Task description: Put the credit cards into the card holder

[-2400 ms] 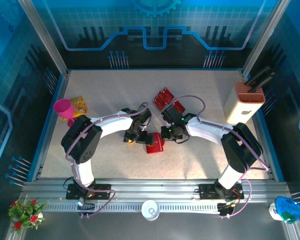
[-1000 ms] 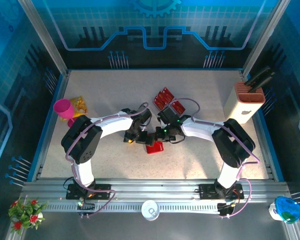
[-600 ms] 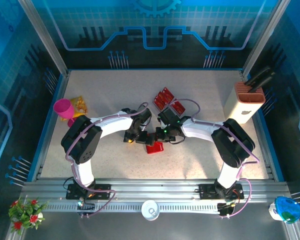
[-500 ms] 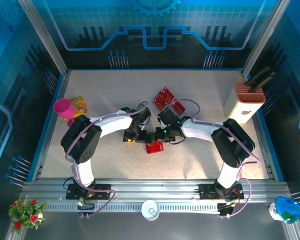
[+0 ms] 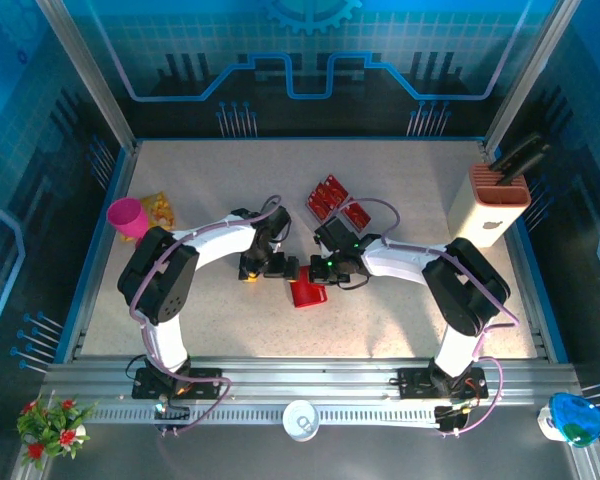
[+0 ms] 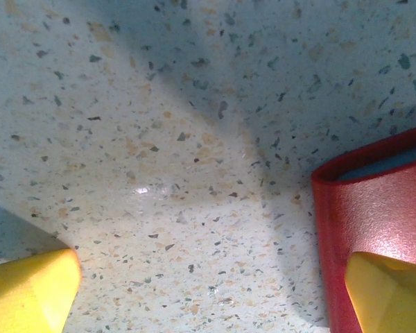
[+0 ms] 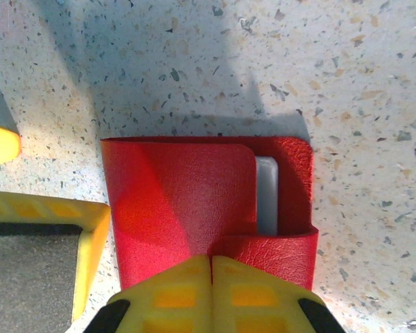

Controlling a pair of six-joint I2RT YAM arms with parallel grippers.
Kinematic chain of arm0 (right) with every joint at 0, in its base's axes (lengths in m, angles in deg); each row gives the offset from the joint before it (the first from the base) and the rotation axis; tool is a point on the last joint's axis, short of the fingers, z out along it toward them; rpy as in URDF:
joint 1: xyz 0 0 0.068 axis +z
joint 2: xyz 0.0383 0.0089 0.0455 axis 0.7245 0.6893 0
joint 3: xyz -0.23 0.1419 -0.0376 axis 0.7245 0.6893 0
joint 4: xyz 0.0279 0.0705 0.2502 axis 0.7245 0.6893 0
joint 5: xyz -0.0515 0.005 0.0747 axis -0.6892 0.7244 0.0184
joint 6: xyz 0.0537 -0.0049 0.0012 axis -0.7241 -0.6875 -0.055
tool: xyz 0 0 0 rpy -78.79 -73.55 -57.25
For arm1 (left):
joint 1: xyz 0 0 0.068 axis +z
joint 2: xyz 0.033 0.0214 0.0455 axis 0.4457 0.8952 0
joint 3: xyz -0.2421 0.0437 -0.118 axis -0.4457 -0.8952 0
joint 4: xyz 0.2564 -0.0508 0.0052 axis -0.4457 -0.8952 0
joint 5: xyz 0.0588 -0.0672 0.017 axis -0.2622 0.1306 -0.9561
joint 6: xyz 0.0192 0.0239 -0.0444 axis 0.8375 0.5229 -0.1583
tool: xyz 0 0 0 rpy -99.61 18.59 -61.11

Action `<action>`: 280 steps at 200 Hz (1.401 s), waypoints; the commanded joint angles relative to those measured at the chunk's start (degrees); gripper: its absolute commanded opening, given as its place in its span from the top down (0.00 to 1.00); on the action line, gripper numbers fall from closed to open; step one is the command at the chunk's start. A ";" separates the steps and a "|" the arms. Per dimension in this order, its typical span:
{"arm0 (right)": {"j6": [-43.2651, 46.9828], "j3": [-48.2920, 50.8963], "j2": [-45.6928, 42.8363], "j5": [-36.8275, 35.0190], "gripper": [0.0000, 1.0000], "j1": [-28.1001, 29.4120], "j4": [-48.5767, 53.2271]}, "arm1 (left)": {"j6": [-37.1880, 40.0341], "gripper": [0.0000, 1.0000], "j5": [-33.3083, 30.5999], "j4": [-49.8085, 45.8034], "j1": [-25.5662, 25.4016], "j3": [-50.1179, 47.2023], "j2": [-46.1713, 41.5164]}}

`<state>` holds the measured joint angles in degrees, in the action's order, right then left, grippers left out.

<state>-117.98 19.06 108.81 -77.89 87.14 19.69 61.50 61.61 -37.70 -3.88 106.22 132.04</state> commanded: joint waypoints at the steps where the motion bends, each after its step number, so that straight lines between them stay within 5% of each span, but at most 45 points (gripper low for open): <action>1: 0.51 2.20 1.91 -1.36 1.00 2.24 4.85 | 2.41 0.01 1.50 -0.10 -1.39 0.01 1.84; 148: 8.09 -4.40 5.83 -8.82 1.00 8.77 14.94 | 2.50 0.01 0.08 1.31 -2.70 -3.18 4.29; 280: 2.35 -4.80 -3.00 -1.61 1.00 2.93 8.45 | 2.85 0.01 -1.11 1.02 -2.95 -3.19 4.28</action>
<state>-114.37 14.99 107.14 -83.07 90.24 27.43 63.12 59.12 -37.46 -5.43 105.81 132.59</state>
